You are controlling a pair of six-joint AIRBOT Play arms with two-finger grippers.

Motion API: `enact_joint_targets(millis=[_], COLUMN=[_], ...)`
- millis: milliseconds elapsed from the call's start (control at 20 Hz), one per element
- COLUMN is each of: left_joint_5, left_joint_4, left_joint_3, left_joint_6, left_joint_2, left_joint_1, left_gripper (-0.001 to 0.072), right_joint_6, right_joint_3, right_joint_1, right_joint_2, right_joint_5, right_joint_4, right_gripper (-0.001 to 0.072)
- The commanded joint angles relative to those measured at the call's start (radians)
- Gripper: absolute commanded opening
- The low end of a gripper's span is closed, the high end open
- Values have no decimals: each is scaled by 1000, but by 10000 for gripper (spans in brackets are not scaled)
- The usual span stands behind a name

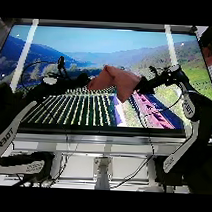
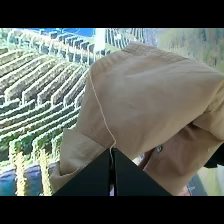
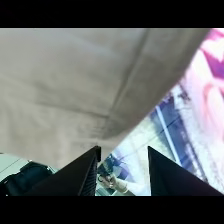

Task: Fold the clothes and pants, and hang the long-sleeved shirts on hangers.

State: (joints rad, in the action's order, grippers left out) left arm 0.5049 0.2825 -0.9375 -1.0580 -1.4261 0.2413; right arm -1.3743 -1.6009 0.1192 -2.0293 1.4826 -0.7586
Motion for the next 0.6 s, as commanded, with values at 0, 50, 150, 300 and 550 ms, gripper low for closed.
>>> enact_joint_targets(millis=[0,50,150,300,550], left_joint_5=[26,31,31,32,32], left_joint_4=[0,0,0,0,1], left_joint_3=[-1,-1,-1,-1,-1], left_joint_6=[0,1,0,0,1], left_joint_2=[1,1,1,1,0], left_joint_1=[0,0,0,0,0], left_gripper=[7,7,7,7,7], right_joint_6=[-2,3,9,24,33], right_joint_3=[-1,-2,-3,-11,-59], right_joint_1=[-3,-9,-32,-58,-57], right_joint_2=[-27,-38,-53,-55,-51], right_joint_5=[-13,-12,-24,-29,-10], right_joint_4=[55,90,114,128,156], right_gripper=[345,345,345,340,263])
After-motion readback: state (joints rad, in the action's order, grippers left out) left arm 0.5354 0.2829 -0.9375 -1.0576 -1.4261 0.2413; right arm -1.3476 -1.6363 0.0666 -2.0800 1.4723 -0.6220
